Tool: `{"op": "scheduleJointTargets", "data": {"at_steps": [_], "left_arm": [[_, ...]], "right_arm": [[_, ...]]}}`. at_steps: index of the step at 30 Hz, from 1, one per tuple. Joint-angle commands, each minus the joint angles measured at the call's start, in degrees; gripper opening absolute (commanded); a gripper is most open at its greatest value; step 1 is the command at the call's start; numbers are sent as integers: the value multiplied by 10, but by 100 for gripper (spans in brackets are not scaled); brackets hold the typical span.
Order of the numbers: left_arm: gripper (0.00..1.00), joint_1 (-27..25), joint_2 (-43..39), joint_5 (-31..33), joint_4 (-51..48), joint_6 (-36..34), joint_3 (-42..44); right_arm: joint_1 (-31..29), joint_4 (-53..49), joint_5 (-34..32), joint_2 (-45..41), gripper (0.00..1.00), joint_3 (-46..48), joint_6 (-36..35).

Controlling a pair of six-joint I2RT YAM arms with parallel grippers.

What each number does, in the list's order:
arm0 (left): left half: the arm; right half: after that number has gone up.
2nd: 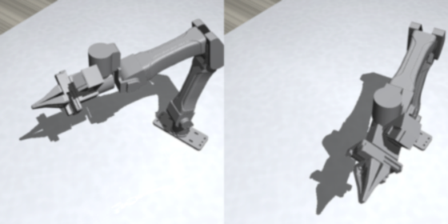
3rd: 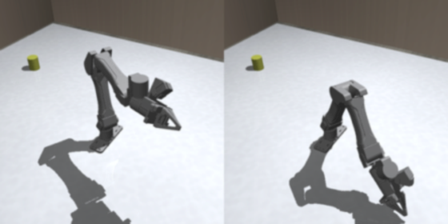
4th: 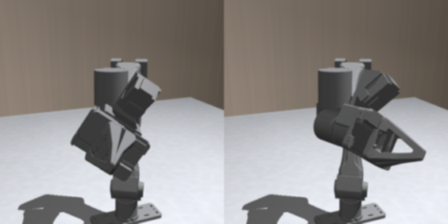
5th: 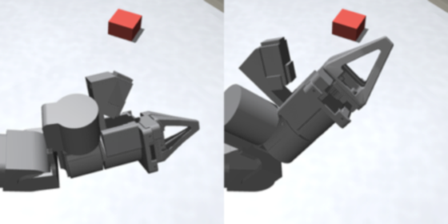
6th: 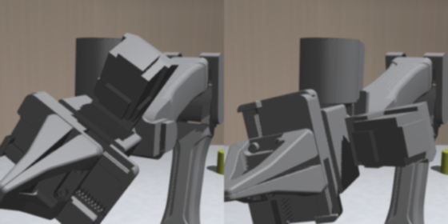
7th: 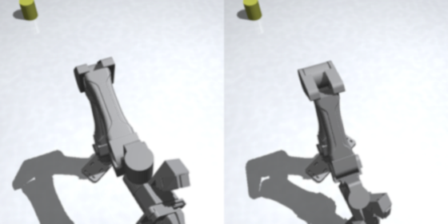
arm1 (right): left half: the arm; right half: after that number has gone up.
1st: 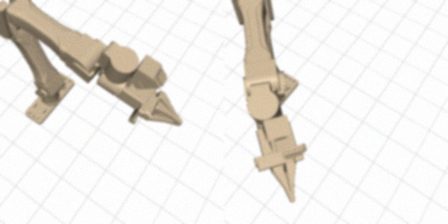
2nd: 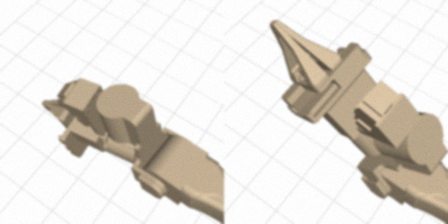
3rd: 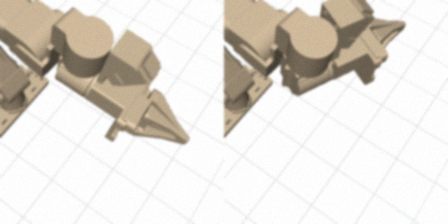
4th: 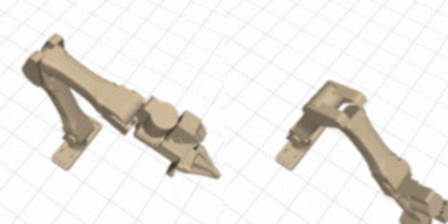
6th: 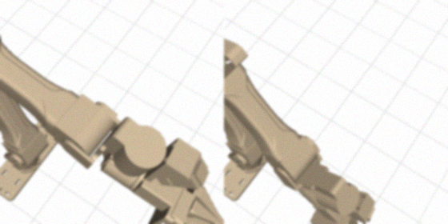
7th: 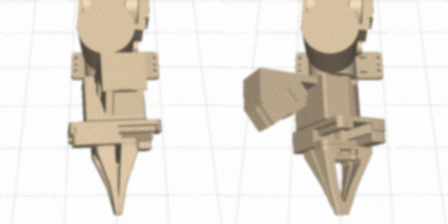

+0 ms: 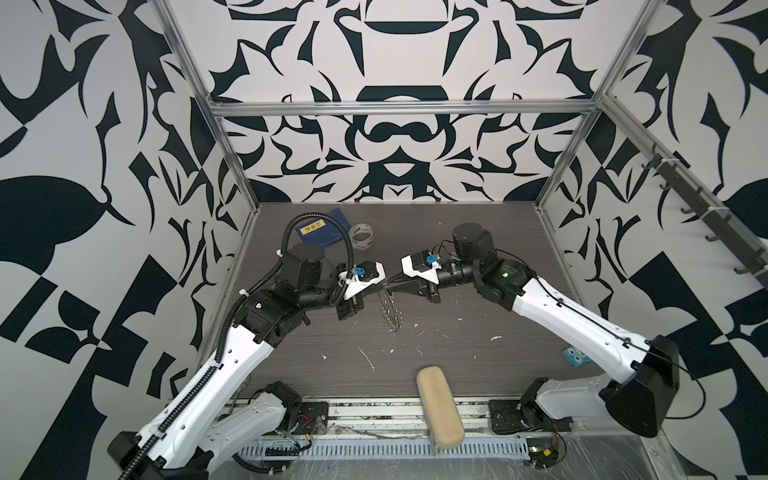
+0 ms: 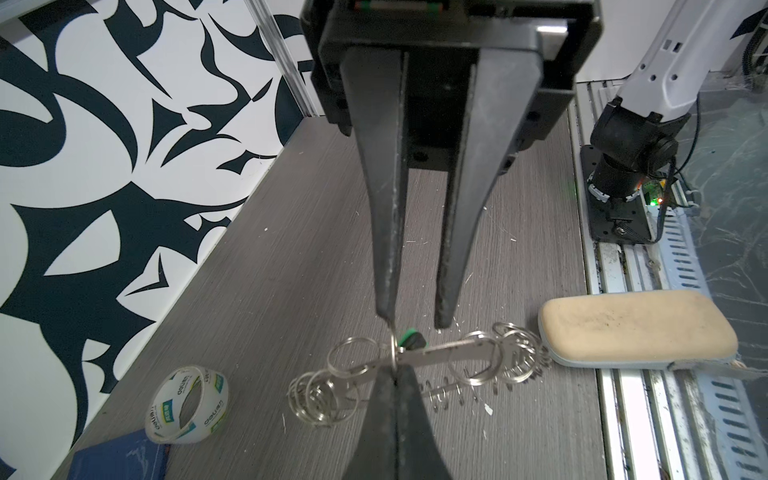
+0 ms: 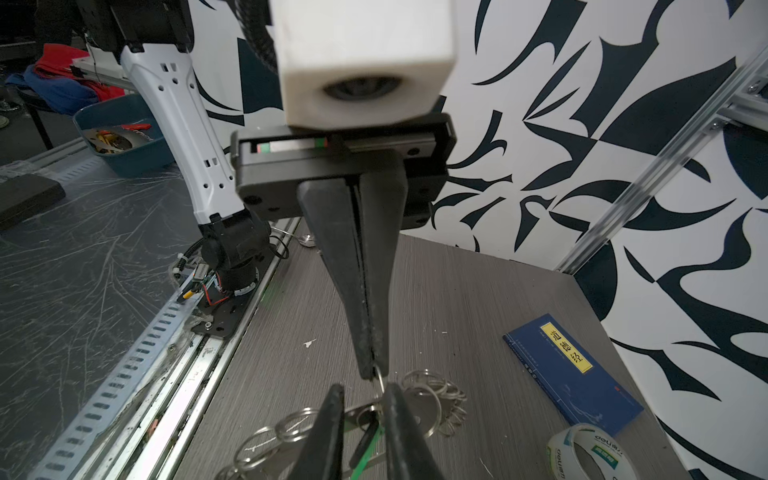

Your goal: Remove the keys from the keyring

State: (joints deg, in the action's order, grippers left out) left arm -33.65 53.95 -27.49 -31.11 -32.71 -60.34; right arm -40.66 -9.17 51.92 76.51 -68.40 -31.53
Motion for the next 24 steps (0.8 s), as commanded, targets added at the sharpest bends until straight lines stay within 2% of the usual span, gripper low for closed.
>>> {"op": "scheduleJointTargets", "data": {"at_steps": [1, 8, 14, 17, 21, 22, 24], "left_arm": [[0, 2, -3, -23, -9, -12, -4], [0, 2, -9, -25, -11, -15, -3], [0, 2, -9, -29, -11, -15, -4], [0, 2, -10, -30, -10, -16, -4], [0, 2, -13, -34, 0, -3, 0], [2, 2, -14, -29, 9, 10, 4], [25, 3, -25, -11, 28, 25, 15]], "right_arm": [[-5, -3, 12, 0, 21, -31, -8], [-6, -11, 12, 14, 21, -40, -10], [-12, -31, 12, 26, 11, -49, -23], [-15, -33, 13, 28, 0, -49, -26], [-15, -30, 21, 22, 0, -45, -30], [-14, -15, 27, 17, 0, -37, -28], [-14, 70, 30, -2, 0, 1, 11]]}}
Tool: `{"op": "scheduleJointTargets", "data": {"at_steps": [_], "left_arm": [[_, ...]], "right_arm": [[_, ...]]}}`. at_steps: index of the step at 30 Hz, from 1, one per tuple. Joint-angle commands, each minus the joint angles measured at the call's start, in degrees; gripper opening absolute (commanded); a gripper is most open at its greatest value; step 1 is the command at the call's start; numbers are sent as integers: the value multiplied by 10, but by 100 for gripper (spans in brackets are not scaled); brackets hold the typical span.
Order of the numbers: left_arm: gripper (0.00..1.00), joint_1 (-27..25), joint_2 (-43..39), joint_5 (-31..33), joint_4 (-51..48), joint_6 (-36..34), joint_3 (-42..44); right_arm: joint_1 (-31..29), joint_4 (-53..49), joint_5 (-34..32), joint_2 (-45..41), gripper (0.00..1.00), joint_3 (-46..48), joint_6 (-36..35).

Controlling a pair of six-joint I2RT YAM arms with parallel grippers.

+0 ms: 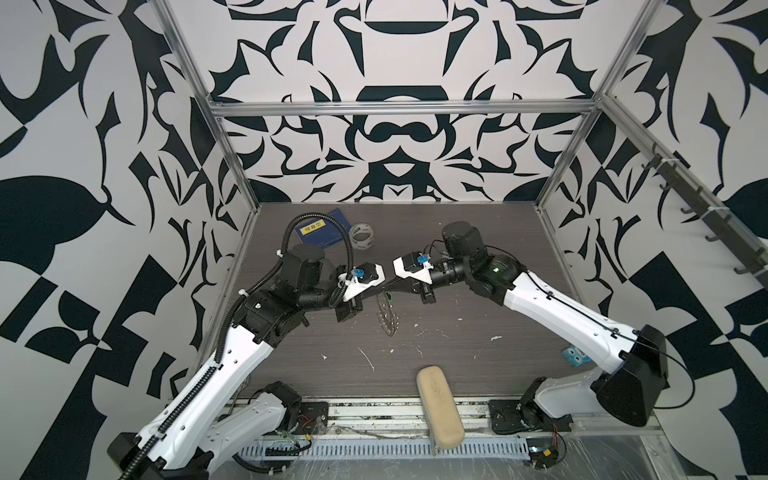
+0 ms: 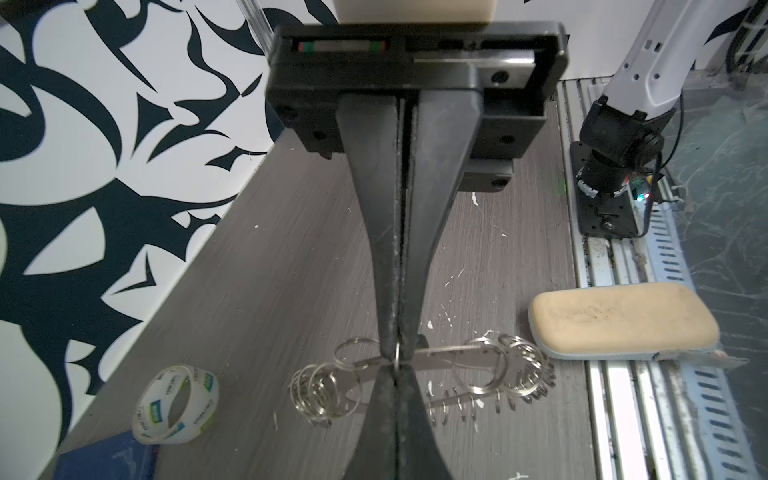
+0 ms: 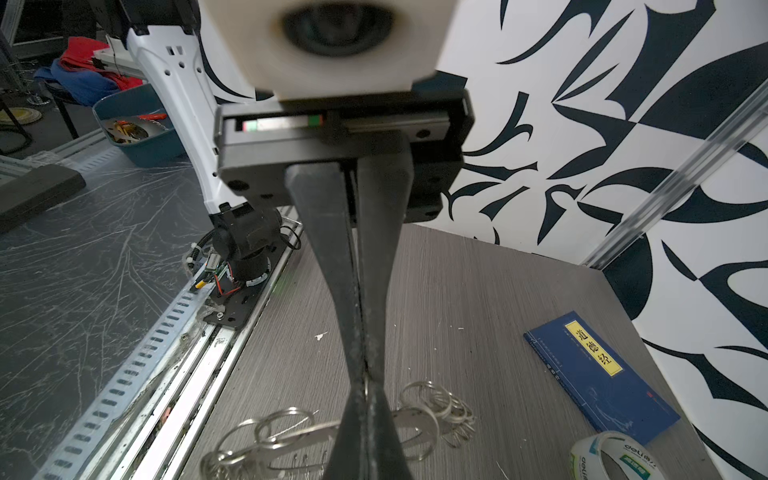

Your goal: Remove the keys from the keyring

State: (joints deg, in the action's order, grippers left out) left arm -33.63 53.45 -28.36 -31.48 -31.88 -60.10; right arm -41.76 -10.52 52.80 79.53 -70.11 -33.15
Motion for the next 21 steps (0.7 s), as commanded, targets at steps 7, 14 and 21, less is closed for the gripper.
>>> {"op": "scheduleJointTargets", "data": {"at_steps": [7, 14, 21], "left_arm": [[49, 37, -85, -29, 99, 67, 50], [48, 75, -74, -135, 145, 137, 47], [41, 77, -48, -179, 203, 168, 45]], "right_arm": [[13, 365, 18, -76, 0, 132, 176], [16, 638, -10, -66, 0, 197, 339], [17, 835, -49, -34, 0, 222, 456]]}}
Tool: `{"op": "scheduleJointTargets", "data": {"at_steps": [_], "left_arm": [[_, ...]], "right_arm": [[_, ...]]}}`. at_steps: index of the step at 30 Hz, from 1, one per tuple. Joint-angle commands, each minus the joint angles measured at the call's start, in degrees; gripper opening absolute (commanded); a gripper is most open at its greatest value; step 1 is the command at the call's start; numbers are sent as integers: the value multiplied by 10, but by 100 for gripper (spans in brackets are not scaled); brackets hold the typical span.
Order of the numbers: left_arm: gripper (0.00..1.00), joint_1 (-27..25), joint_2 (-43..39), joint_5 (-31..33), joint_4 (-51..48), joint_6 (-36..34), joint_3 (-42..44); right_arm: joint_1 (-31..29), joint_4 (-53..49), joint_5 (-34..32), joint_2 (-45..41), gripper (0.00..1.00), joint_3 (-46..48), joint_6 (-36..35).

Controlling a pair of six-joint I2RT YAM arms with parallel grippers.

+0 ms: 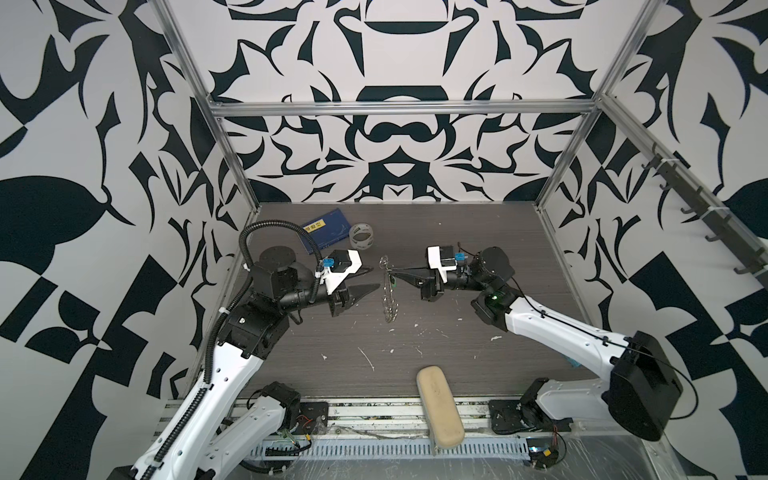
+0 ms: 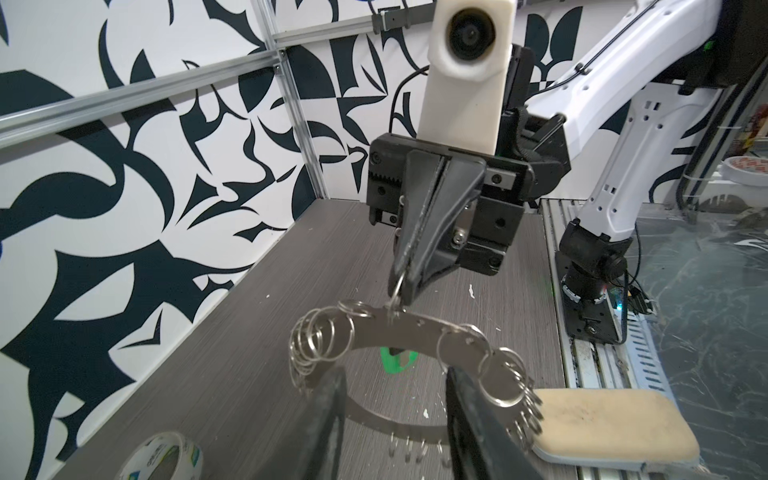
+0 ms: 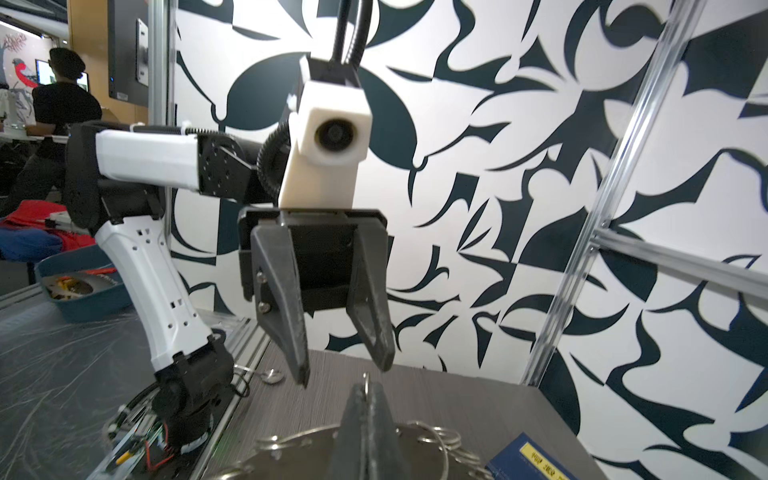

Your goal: Remove the keys from the keyring

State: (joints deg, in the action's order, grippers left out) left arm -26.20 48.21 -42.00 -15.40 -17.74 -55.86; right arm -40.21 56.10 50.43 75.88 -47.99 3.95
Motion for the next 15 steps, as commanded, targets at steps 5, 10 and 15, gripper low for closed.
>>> {"op": "scheduleJointTargets", "data": {"at_steps": [5, 10, 15], "left_arm": [[40, 4, 20, -74, 85, 60, -4], [36, 3, 29, -95, 101, 78, -13], [33, 4, 32, -100, 131, 97, -8]], "right_arm": [[1, 212, -26, 21, 0, 0, 113], [1, 226, -13, 29, 0, -5, 133], [0, 235, -3, 33, 0, -10, 148]]}}
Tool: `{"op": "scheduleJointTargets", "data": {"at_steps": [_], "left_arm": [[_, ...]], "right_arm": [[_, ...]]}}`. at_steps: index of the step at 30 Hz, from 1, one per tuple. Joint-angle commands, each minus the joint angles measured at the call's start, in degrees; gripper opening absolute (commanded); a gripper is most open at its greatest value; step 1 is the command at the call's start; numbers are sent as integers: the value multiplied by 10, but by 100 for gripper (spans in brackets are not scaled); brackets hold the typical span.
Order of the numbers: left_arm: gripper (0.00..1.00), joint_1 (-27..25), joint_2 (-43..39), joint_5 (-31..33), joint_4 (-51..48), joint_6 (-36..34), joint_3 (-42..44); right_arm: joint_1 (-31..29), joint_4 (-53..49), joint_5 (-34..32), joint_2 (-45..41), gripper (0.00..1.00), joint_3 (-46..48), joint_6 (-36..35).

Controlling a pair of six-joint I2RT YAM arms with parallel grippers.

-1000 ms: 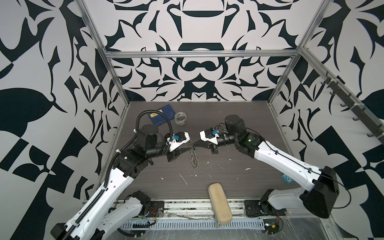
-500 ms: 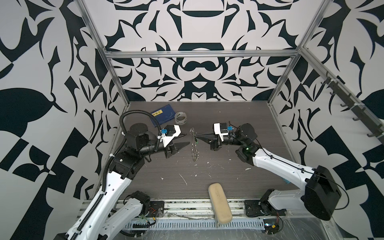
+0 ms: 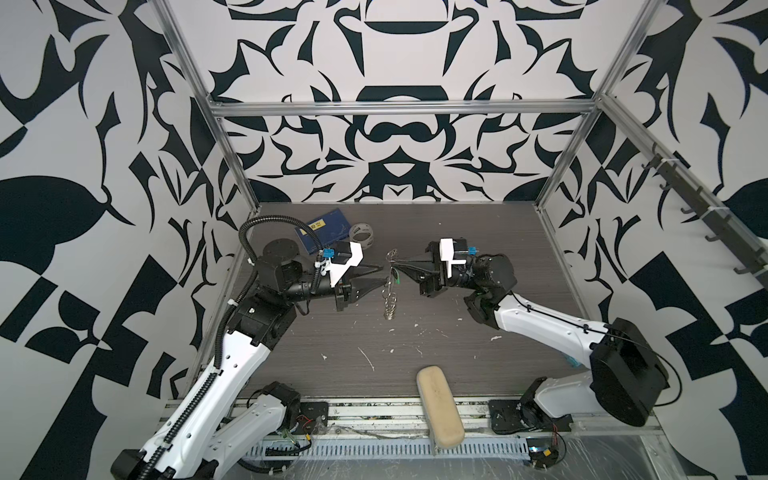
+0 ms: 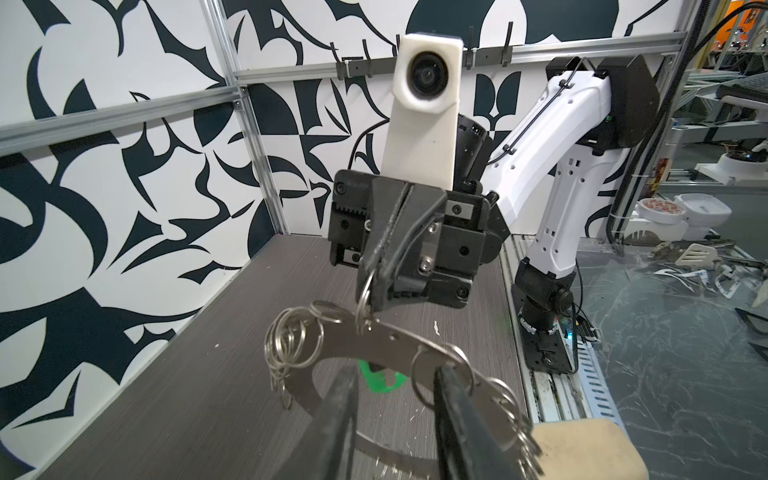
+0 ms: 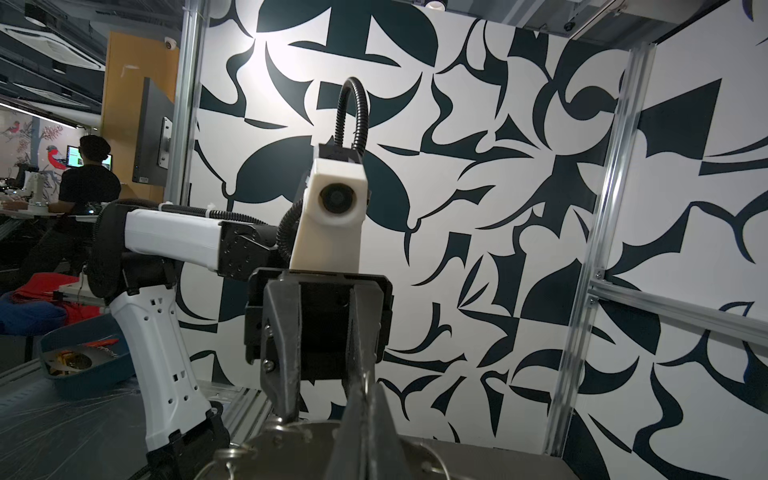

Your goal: Remove the keys from the keyring

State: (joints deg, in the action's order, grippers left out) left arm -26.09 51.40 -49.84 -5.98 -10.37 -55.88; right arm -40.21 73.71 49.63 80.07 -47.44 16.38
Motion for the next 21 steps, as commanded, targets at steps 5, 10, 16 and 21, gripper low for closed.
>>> {"op": "scheduleJointTargets", "data": {"at_steps": [5, 10, 16, 21], "left_arm": [[29, 2, 2, -20, 62, 34, -6], [26, 2, 15, -29, 68, 41, -13], [22, 2, 27, -42, 75, 45, -18], [1, 2, 27, -43, 63, 35, -20]], "right_arm": [[0, 63, 17, -6, 0, -17, 38], [-2, 65, 25, -4, 0, -20, 47], [-6, 66, 30, 4, 0, -26, 51], [-8, 64, 35, 8, 0, -30, 54]]}}
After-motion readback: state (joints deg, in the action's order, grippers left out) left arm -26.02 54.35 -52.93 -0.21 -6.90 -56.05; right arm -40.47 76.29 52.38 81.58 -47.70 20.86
